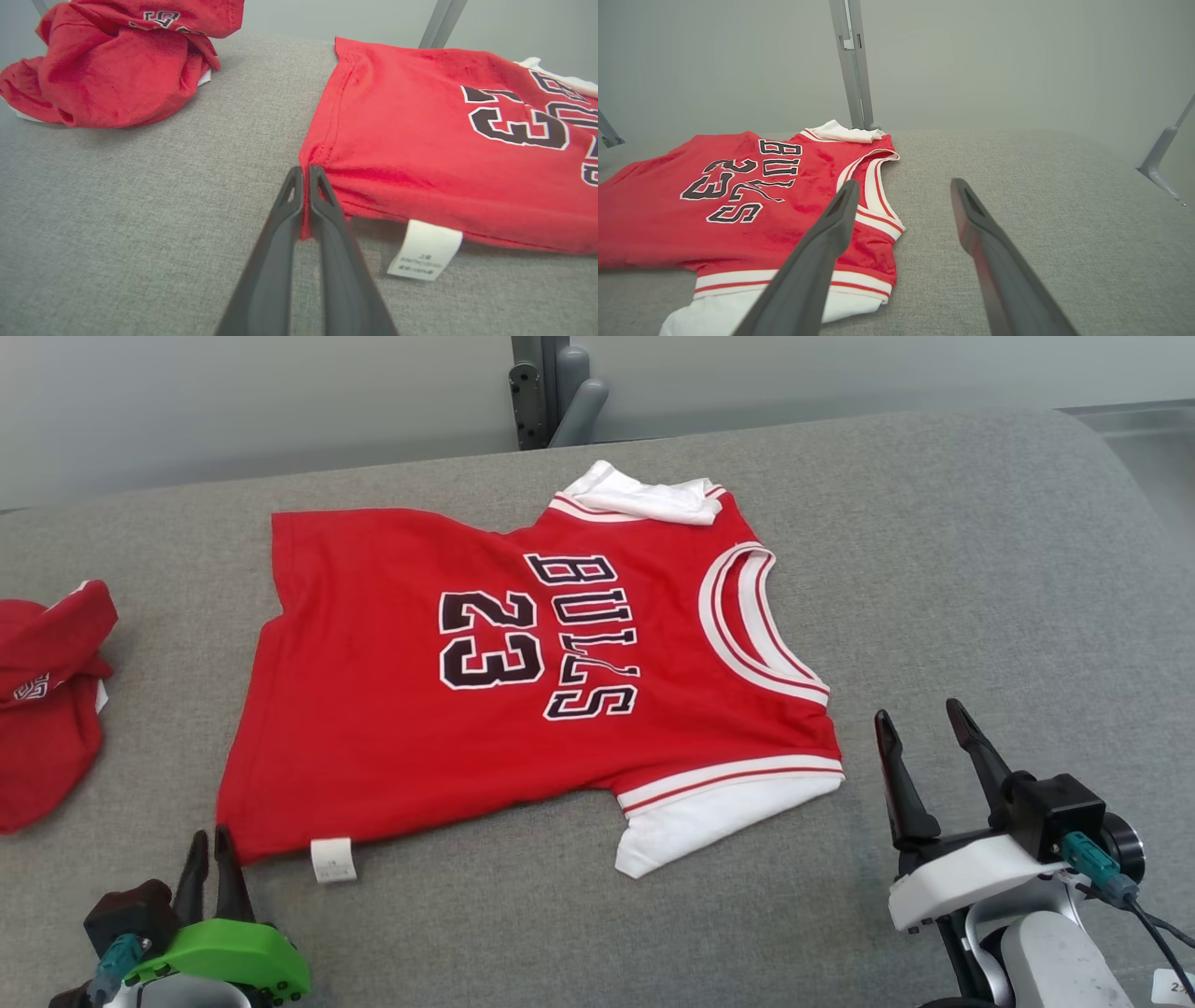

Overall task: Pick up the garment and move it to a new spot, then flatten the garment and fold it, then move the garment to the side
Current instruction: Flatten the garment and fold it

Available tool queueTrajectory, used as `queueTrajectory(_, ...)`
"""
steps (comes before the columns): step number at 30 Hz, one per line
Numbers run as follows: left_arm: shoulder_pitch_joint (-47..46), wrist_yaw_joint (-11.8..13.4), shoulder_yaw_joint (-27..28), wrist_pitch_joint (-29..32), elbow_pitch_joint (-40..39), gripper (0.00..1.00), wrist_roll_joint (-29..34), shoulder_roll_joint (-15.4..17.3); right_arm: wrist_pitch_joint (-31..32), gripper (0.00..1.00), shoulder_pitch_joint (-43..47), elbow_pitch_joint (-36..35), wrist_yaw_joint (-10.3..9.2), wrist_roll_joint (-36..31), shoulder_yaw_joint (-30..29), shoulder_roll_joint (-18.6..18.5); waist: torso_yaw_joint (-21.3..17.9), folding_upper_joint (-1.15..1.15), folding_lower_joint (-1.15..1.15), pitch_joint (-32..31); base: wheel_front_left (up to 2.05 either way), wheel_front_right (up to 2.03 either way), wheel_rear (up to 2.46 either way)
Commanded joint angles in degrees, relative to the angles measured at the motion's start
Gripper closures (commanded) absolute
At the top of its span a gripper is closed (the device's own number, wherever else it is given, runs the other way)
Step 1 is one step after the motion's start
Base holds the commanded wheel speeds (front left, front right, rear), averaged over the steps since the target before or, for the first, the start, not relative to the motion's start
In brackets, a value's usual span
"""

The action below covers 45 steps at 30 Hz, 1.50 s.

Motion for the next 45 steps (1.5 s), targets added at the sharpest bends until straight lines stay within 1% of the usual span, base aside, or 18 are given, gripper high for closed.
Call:
queueTrajectory(1,0.48,0.26,0.39,0.0,-0.16,0.0,0.41,0.35,-0.1,0.0,1.07,0.24,-0.1,0.11,0.0,-0.09,0.55,0.0,0.0,-0.07,0.0,0.0,0.0)
queueTrajectory(4,0.65,0.19,0.16,0.0,-0.8,0.0,0.79,0.22,-0.1,0.0,0.99,0.94,-0.09,0.07,0.04,-0.09,1.21,0.0,0.0,0.27,0.0,0.0,0.0)
queueTrajectory(6,0.94,0.06,-0.2,0.0,-0.93,0.0,-0.53,0.22,-0.1,0.0,0.87,1.64,-0.1,0.09,-0.14,-0.21,1.67,0.0,0.0,0.62,0.0,0.0,0.0)
queueTrajectory(17,3.09,1.27,-4.87,0.0,-3.75,0.0,-3.08,0.22,-0.1,0.0,0.12,5.01,-0.09,-0.21,-1.45,-0.2,4.92,0.0,0.0,2.32,0.0,0.0,0.0)
queueTrajectory(27,3.67,1.38,-10.02,0.0,-6.44,0.0,-3.46,0.22,-0.1,0.0,-0.67,7.5,-0.1,-0.81,-2.64,-0.57,8.6,0.0,0.0,3.48,0.0,0.0,0.0)
queueTrajectory(34,1.89,0.99,-13.44,0.0,-7.61,0.0,-4.16,0.22,-0.11,0.0,-3.32,12.84,-0.1,-1.74,-4.39,-1.06,12.0,0.0,0.0,5.76,0.0,0.0,0.0)
queueTrajectory(37,1.68,0.88,-14.02,0.0,-8.07,0.0,-4.16,0.22,-0.11,0.0,-4.14,16.18,-0.09,-2.39,-5.34,-1.11,12.9,0.0,0.0,6.28,0.0,0.0,0.0)
queueTrajectory(40,1.62,0.94,-14.41,0.0,-8.41,0.0,-4.24,0.22,-0.1,0.0,-5.08,17.69,-0.09,-2.5,-5.47,-0.99,13.4,0.0,0.0,6.49,0.0,0.0,0.0)
queueTrajectory(41,1.63,0.95,-14.5,0.0,-8.59,0.0,-4.29,0.23,-0.1,0.24,-5.4,17.89,-0.09,-2.41,-5.43,-0.87,13.56,0.0,0.0,6.57,0.0,0.0,0.0)
queueTrajectory(42,1.69,0.94,-14.66,0.0,-8.7,0.0,-4.33,0.22,-0.1,0.81,-5.46,17.75,-0.09,-2.43,-5.25,-0.85,13.69,0.0,0.0,6.64,0.0,0.0,0.0)
queueTrajectory(43,1.76,0.82,-14.82,0.0,-8.82,0.0,-4.37,0.22,-0.1,1.0,-5.38,17.72,-0.09,-2.51,-5.13,-0.89,13.8,0.0,0.0,6.69,0.0,0.0,0.0)
queueTrajectory(45,1.94,0.61,-15.13,0.0,-8.88,0.0,-4.2,0.22,-0.1,1.0,-5.77,17.41,-0.1,-2.27,-5.06,-1.05,13.98,0.0,0.0,6.82,0.0,0.0,0.0)
